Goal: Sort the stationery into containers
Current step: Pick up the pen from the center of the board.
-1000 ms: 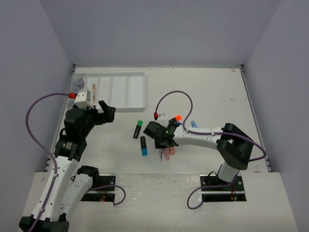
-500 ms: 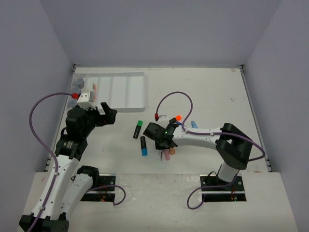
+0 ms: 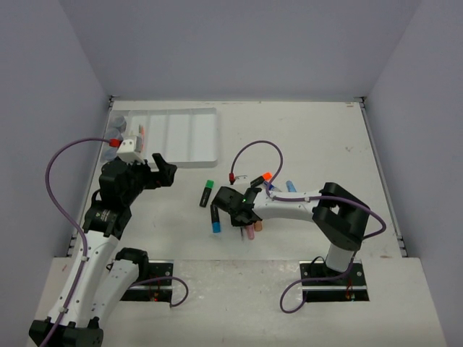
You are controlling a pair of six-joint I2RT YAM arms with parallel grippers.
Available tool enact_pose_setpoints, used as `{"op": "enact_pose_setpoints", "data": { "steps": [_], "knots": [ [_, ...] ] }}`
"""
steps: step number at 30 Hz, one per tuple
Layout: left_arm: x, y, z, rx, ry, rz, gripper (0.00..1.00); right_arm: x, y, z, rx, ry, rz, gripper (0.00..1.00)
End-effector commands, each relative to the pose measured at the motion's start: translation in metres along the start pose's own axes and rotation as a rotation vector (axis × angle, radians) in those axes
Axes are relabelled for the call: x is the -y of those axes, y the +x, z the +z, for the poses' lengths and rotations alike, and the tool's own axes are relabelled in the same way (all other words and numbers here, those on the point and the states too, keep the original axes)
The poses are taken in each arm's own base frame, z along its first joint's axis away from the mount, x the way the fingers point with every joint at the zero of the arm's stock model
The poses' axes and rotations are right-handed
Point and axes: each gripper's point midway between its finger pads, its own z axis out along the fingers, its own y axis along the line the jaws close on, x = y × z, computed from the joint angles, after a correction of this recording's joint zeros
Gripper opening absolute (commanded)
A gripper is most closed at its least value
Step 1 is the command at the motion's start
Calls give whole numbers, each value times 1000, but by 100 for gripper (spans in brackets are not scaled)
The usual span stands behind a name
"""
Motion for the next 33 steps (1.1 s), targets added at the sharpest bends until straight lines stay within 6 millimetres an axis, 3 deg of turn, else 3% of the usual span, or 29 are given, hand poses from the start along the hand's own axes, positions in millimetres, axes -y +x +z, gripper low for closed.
{"op": "enact_pose_setpoints", "data": {
  "steps": [1, 11, 15, 18, 21, 26, 29, 33],
  "knots": [
    [6, 1, 1, 0, 41, 38, 100, -5, -6, 0, 33, -3, 31, 22],
    [0, 0, 2, 3, 9, 34, 100, -4, 3, 10, 6, 13, 23, 17],
    [-13, -2, 1, 13, -73, 10, 100, -3, 0, 6, 19, 7, 29, 7],
    [-26, -1, 3, 4, -148, -8, 100, -4, -5, -2, 35, -12, 30, 0],
    [-37, 3, 5, -17, -221, -49, 100, -6, -14, -14, 60, -43, 33, 0],
    [-77, 14, -5, -41, -511, -213, 100, -3, -31, -40, 123, -83, 17, 0],
    [-93, 18, -17, -42, -643, -270, 100, -12, -39, -57, 151, -175, -41, 0],
    [-96, 11, -27, -23, -695, -311, 100, -19, -45, -78, 181, -255, -90, 0]
  ]
}}
